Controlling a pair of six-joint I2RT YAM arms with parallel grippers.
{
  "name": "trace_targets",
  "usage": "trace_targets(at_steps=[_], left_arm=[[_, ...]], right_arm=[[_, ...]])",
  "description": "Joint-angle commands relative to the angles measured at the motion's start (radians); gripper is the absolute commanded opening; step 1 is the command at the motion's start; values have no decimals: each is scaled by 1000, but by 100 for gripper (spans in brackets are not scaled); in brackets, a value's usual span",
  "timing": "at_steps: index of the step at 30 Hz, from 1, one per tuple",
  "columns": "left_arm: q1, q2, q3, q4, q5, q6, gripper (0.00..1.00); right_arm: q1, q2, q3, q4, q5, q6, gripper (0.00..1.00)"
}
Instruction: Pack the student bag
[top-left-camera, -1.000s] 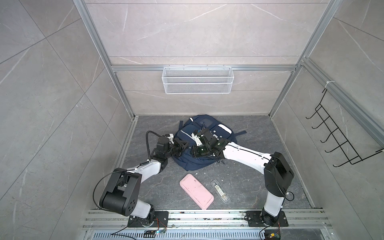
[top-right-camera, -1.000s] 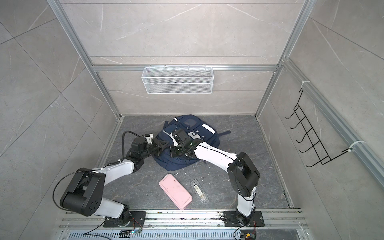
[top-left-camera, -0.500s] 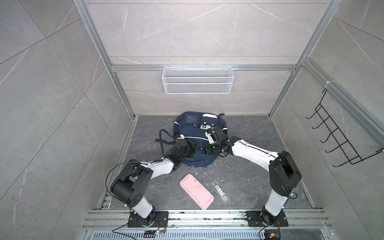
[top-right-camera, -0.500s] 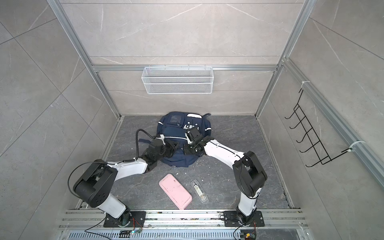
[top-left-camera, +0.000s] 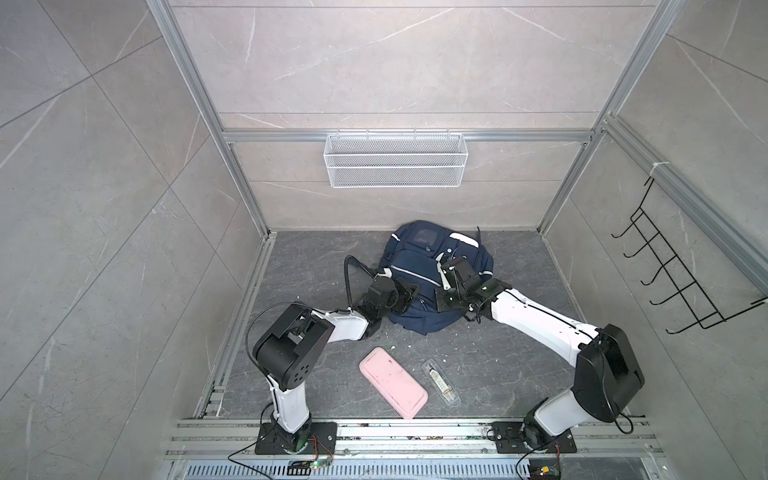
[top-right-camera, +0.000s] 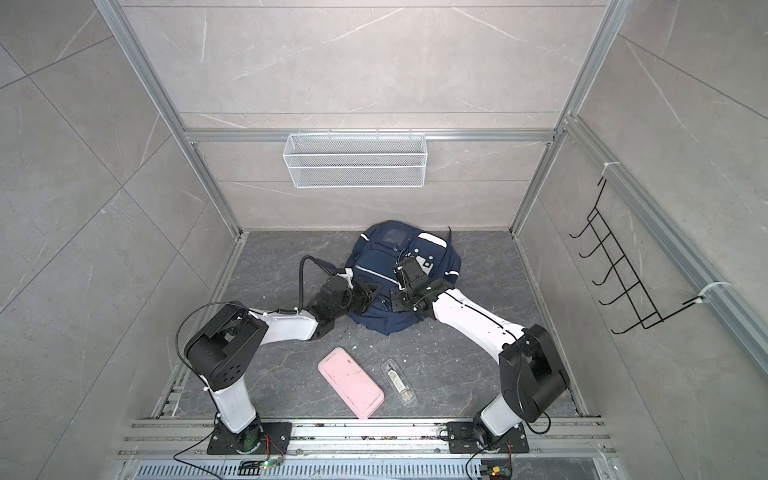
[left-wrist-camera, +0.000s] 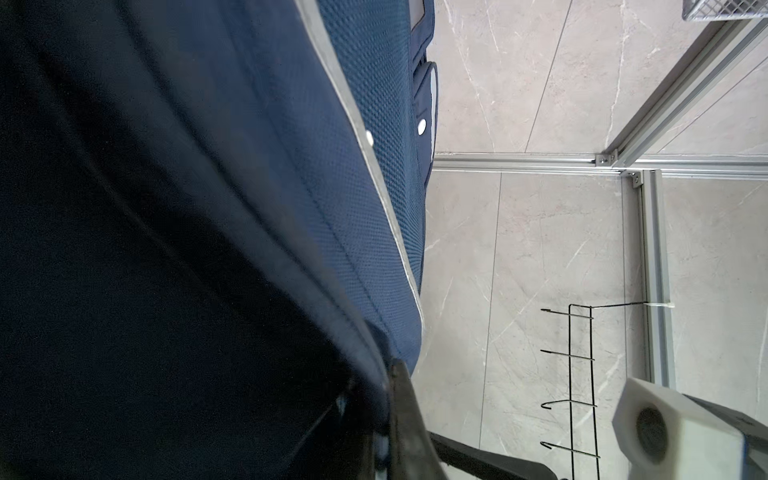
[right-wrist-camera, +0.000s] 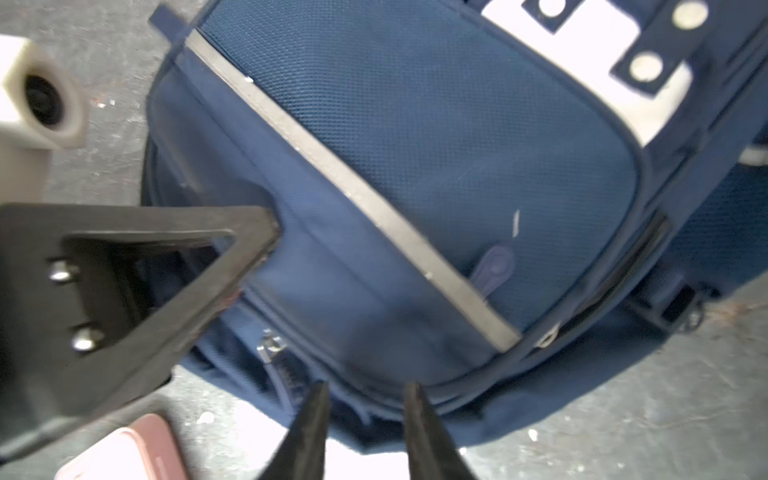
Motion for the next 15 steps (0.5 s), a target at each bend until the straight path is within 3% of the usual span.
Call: trace_targets(at_steps=[1,15], left_arm=[[-8,-53,3,25,38,19,1],[-14,-20,31,25,52,10,2]], right_arm=[[6,-43,-37,33,-64,-7,40],[74,9,-43,50,-49,16,42]])
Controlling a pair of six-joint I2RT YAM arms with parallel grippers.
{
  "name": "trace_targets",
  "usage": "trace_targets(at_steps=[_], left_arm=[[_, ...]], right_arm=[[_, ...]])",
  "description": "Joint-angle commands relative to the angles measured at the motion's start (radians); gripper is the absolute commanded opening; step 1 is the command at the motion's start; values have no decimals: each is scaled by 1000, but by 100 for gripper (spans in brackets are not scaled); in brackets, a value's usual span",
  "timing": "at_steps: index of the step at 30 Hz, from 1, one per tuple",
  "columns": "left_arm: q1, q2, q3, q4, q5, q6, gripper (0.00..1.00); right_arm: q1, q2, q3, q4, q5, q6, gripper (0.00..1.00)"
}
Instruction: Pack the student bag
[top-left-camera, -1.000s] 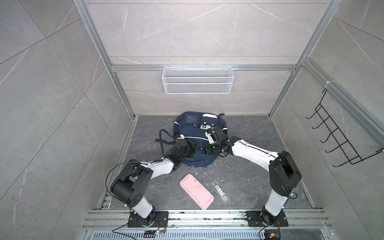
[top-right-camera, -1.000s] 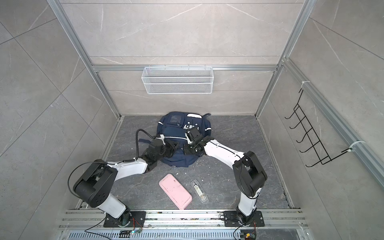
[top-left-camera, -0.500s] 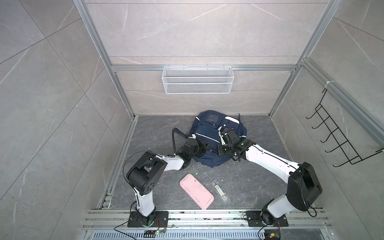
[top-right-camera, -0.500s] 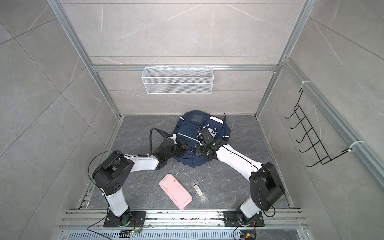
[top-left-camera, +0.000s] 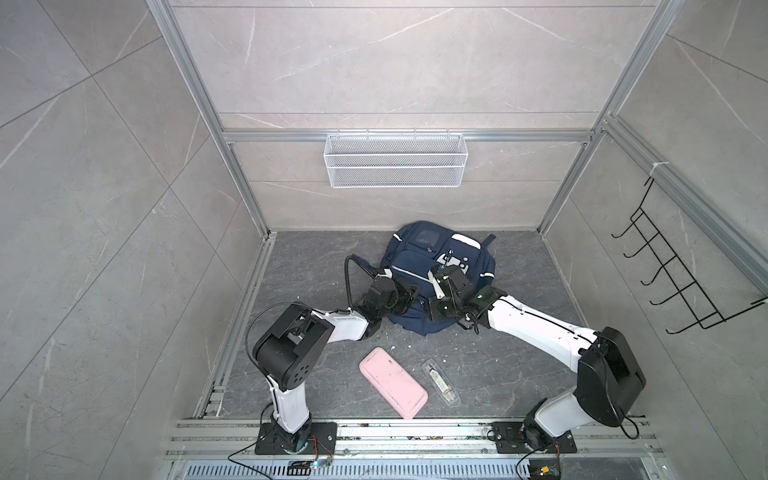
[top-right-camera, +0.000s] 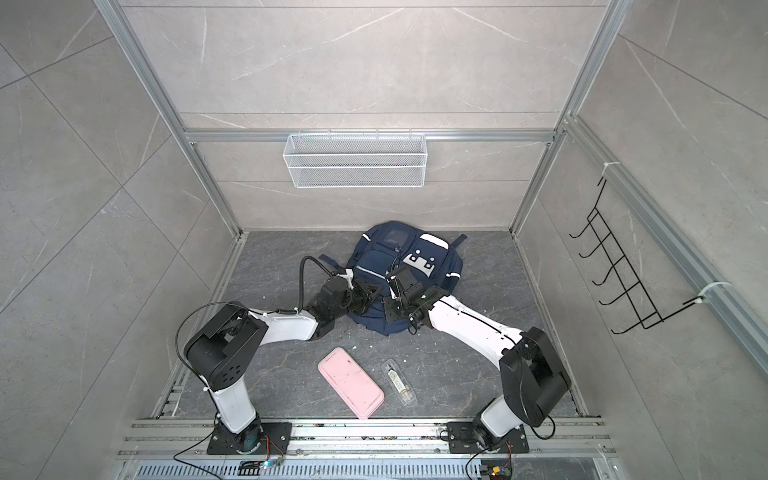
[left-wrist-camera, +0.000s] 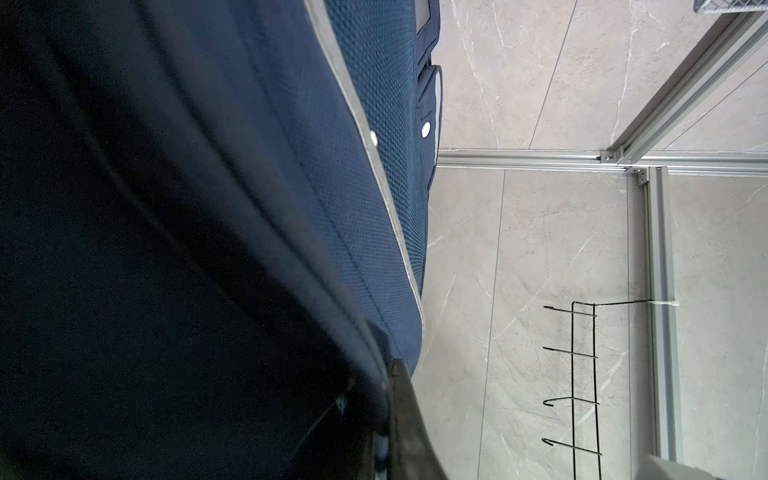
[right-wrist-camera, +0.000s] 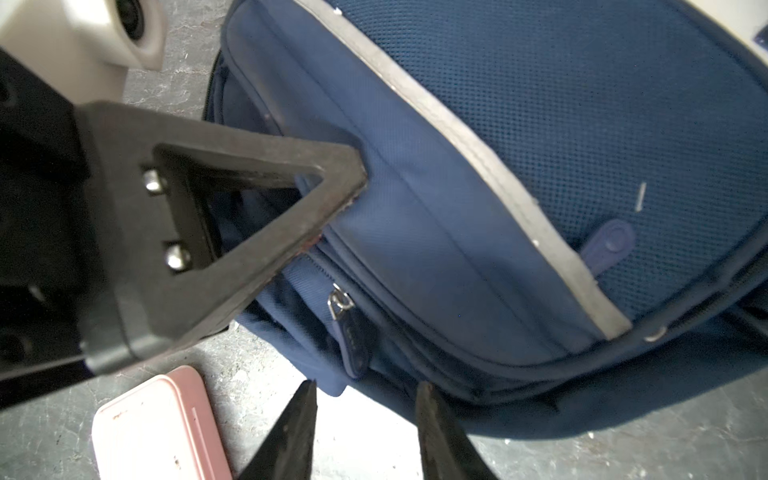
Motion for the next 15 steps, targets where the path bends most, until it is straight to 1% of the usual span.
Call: trace_targets(at_steps=[1,8,15], left_arm=[[-15,-19,32,37,44,9,2],[-17,-27,28,35,41,5,2],[-17,-30,23,29,35,8,2]], right_arm=[[3,29,-1,24,-8,14,42],[5,115,50,34,-20,12,38],[8,141,46,57,-29,20,35]])
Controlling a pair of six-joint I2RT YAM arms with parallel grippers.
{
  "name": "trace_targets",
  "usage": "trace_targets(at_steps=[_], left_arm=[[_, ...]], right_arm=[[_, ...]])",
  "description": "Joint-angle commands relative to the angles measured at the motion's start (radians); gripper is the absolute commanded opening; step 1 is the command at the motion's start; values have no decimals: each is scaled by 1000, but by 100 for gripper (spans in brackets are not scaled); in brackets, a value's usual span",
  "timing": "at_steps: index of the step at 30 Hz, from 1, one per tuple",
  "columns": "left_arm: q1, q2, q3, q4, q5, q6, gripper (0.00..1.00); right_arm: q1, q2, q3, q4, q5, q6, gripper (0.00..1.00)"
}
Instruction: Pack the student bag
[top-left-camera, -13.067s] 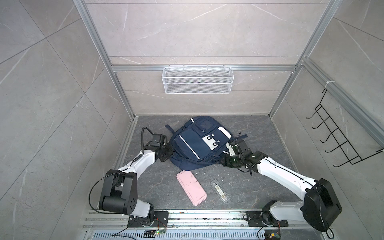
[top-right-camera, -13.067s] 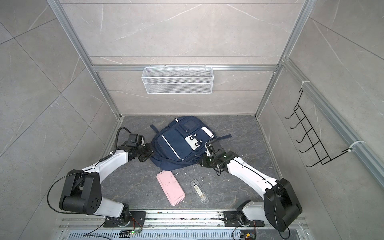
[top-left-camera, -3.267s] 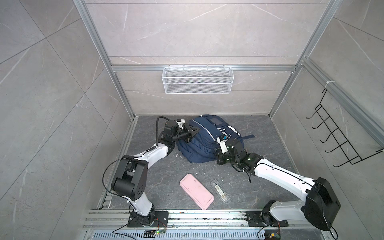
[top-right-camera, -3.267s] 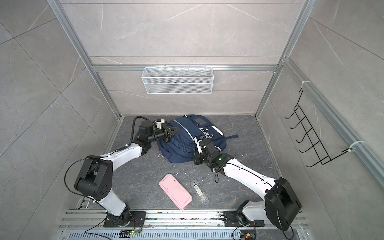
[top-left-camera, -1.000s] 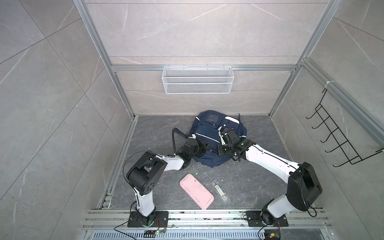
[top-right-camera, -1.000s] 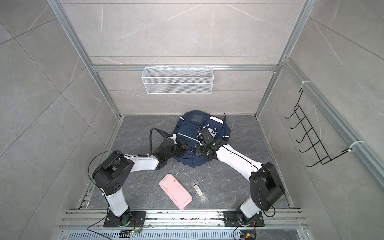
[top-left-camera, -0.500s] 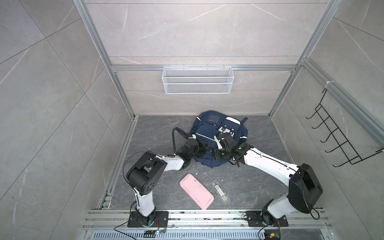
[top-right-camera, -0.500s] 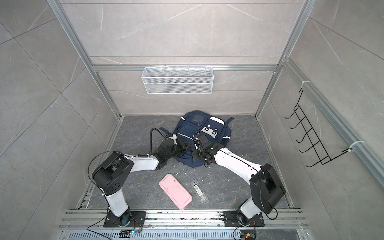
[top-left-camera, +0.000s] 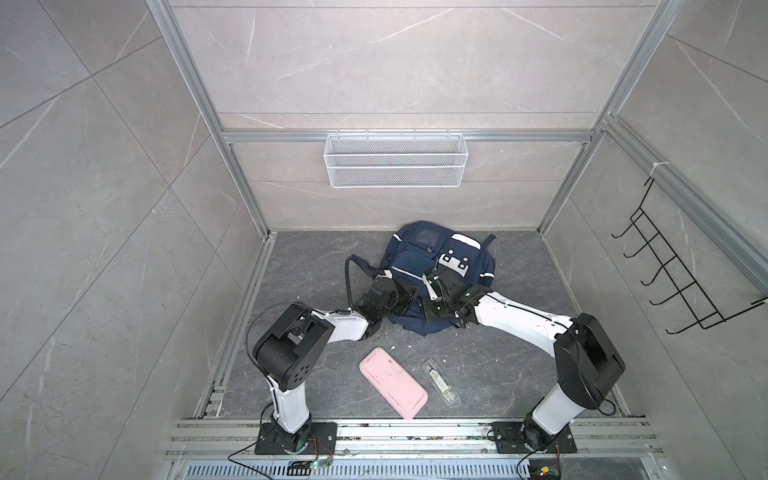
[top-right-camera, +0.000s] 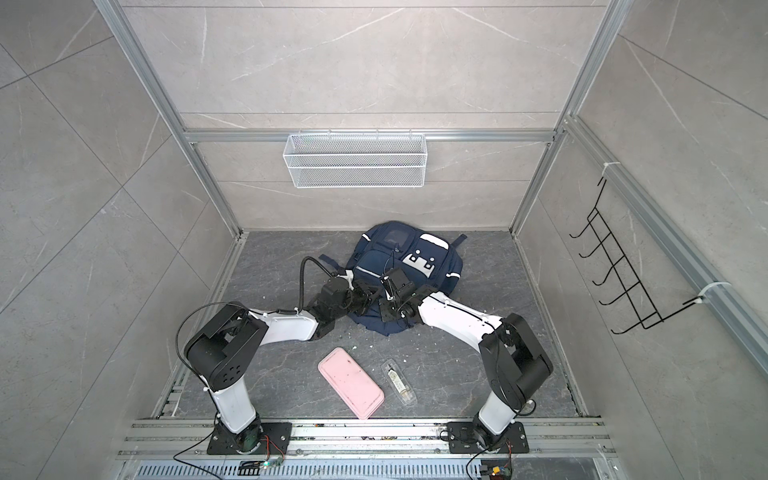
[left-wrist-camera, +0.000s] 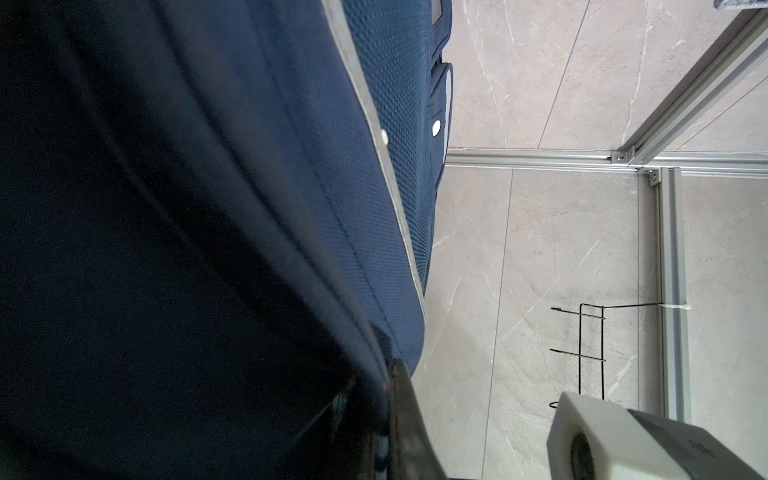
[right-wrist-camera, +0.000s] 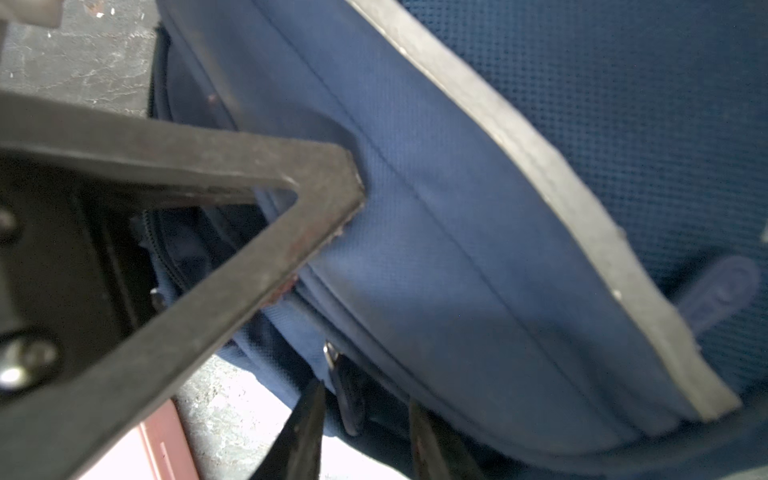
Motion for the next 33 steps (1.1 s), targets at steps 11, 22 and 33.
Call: trace_targets(at_steps=[11,22,33], left_arm=[[-14,-11,42,48,42,6,2],[-15,-16,51,41,42,7,2],[-15,-31,59,21,44,19,3]], right_arm=[[33,-17,-4,27,-7,35,22],[41,7,13,13,41,27,23],[41,74,48,34,42,42,10]])
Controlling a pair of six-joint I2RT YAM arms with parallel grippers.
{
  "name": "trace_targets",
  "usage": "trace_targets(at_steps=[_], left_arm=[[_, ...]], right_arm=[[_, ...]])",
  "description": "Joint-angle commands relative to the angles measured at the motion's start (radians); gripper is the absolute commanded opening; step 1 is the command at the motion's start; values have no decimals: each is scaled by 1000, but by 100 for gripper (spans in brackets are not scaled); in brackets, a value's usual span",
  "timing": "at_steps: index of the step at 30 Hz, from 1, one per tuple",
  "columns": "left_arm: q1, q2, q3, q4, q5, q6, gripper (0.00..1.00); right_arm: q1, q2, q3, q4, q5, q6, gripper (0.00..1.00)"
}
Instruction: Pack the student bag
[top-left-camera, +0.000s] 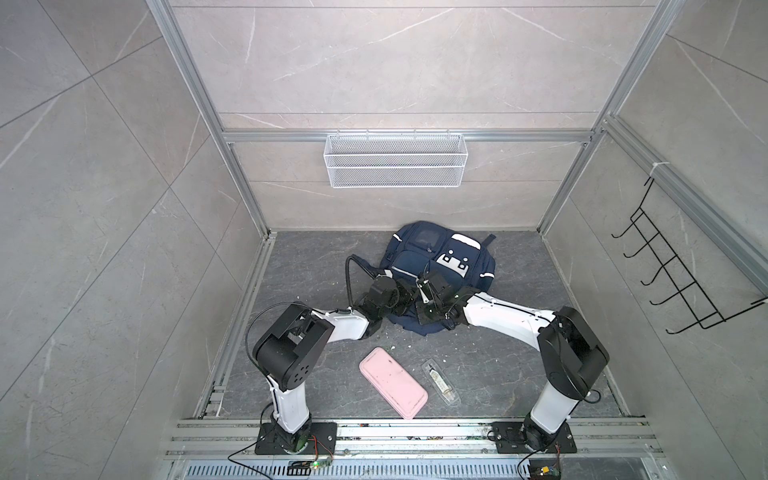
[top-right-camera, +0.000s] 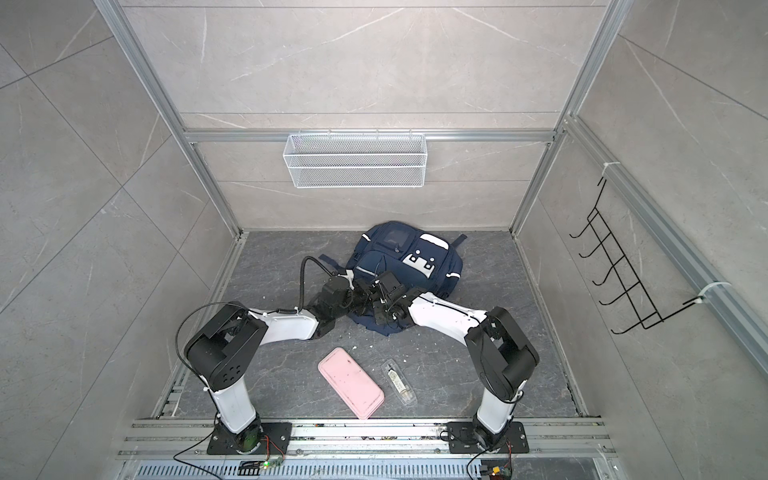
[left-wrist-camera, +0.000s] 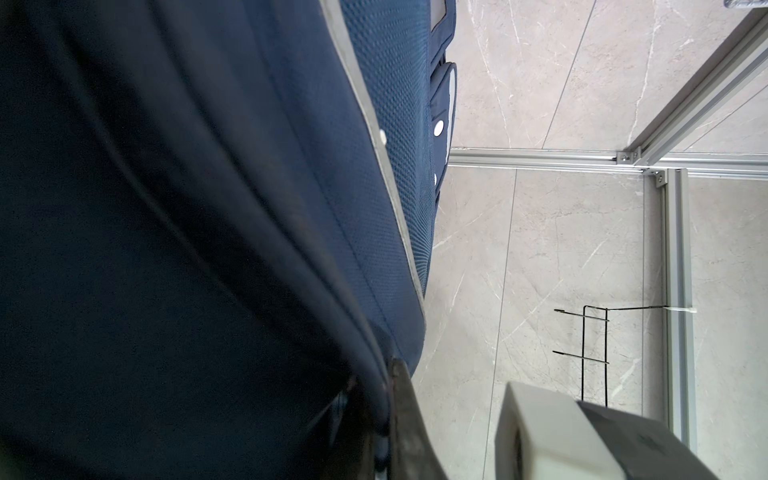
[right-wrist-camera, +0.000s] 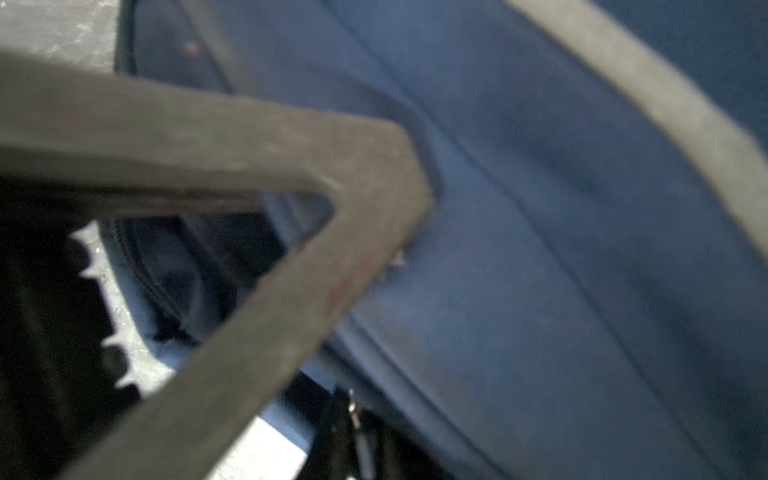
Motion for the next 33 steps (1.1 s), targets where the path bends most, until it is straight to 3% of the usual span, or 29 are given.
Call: trace_targets(at_steps=[1,3,7,11,15,17,21,26,33], left_arm=[[-15,-34,48,36,42,25,3],[-13,-37,64,10,56,43,11],[-10,-48,129,-136,109,117,37],[2,-87,214,-419,149,268,52],[9,-167,323,-872,-9,512,56],[24,-214,323,-943,-84,568,56],[78,-231,367,-1038,-126,663,56],[118,-89,540,-1176,-129,794,56],[122,194,793,-1242,-15,873,53]], right_arm=[[4,-20,16,7,4,12,7],[4,-58,-2,0,6,19,3],[4,-165,-48,-17,3,26,1],[3,-218,-56,-75,21,28,0],[-5,-257,-91,-128,55,34,0],[-18,-278,-122,-142,58,42,0],[-37,-343,-194,-152,55,63,0],[-61,-387,-241,-179,67,69,0],[-83,-421,-247,-216,82,72,0]])
